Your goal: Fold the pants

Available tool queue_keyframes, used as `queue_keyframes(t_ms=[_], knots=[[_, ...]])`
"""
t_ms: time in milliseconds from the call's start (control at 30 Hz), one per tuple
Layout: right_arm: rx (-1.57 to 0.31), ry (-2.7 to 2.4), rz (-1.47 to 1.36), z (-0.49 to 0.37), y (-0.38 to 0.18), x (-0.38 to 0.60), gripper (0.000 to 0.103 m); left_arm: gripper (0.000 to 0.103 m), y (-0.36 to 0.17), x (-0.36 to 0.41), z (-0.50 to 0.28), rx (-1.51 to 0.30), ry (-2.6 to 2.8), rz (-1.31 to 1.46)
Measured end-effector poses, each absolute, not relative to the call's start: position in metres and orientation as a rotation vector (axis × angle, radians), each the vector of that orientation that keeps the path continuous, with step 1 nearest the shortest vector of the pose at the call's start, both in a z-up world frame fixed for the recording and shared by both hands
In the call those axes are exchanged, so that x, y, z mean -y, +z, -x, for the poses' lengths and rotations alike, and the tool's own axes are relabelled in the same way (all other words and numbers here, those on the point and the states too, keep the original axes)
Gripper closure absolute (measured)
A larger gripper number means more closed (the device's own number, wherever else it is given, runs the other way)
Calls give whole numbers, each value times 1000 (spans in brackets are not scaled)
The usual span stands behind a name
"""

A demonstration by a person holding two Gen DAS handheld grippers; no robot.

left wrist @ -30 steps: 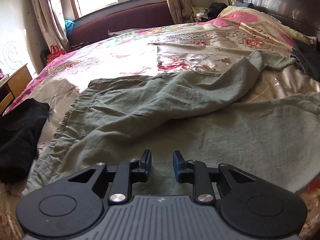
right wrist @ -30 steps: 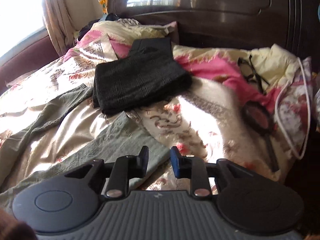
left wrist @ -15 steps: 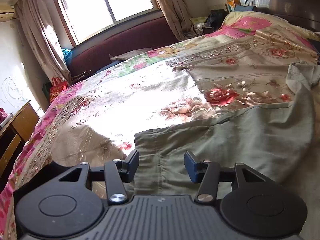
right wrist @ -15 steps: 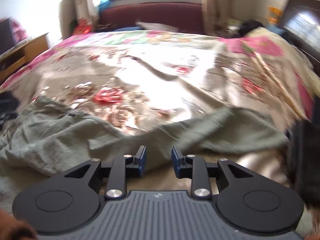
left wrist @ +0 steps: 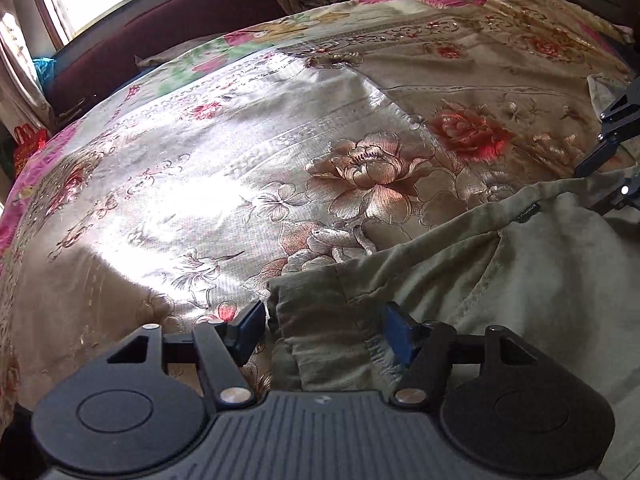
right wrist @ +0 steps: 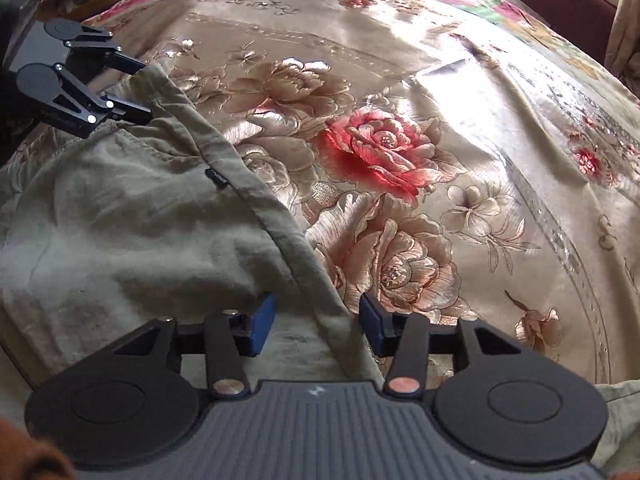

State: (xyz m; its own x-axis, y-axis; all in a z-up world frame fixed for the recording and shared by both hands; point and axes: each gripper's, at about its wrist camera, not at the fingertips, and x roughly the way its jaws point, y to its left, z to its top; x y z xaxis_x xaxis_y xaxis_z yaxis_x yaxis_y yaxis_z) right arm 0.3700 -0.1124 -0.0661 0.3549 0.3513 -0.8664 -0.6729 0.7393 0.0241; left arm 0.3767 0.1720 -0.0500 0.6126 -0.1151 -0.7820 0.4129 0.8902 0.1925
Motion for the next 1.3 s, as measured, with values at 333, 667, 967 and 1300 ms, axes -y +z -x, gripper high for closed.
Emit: queue_keyframes(t_ms=[333, 667, 967, 1300], knots=[[-946, 605, 433, -352, -28, 98, 101, 68, -34, -148, -367, -835, -252, -453], [-598, 643, 305, -230, 106, 119, 101, 68, 83, -200, -237, -546, -211, -251], [-913, 727, 283, -79, -33, 69, 101, 68, -15, -208, -95, -711, -150, -224], [-769, 687, 351, -59, 8, 27, 100, 67, 11, -243, -78, -549, -82, -174]])
